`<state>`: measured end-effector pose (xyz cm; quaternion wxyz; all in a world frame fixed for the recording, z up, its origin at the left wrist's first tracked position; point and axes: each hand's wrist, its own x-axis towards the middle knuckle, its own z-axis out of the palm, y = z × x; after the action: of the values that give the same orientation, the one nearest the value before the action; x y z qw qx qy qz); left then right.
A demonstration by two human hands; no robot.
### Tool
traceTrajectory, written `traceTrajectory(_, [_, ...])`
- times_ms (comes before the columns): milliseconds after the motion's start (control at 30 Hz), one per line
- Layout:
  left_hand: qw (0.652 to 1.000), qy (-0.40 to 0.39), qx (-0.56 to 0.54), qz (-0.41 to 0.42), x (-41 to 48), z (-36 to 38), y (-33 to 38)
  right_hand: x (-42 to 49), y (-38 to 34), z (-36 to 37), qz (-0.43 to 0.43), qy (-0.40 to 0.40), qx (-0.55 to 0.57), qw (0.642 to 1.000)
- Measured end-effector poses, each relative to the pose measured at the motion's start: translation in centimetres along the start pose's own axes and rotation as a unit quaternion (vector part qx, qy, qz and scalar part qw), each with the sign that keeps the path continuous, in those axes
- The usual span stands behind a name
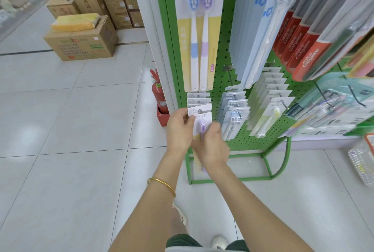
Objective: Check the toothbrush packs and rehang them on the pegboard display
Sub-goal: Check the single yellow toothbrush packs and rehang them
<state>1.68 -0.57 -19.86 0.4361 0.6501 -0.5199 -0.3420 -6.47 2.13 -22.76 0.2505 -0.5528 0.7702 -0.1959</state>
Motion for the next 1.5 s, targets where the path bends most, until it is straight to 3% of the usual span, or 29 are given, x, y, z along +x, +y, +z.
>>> traceTrajectory(300, [0.997,-0.007,0.077,0.03,2.4,0.2,-0.7,2.5,-0.6,1.4,0.023,0.007,0.046,0.999])
traceTrajectory(833, [0.994,-0.007,0.095,0.06,2.5,-0.1,-1.1,3.4,-0.6,2.4,0.005,0.019,0.109,0.994])
traceTrajectory(1167, [0.99,-0.015,0.131,0.042,3.1,0.3,-0.8,3.2,-0.1,1.3,0.007,-0.019,0.058,0.998])
traceTrajectory(1500, [0.986,0.012,0.166,0.012,2.5,0.8,0.0,1.8,0.4,-2.5,-0.043,-0.07,0.034,0.996])
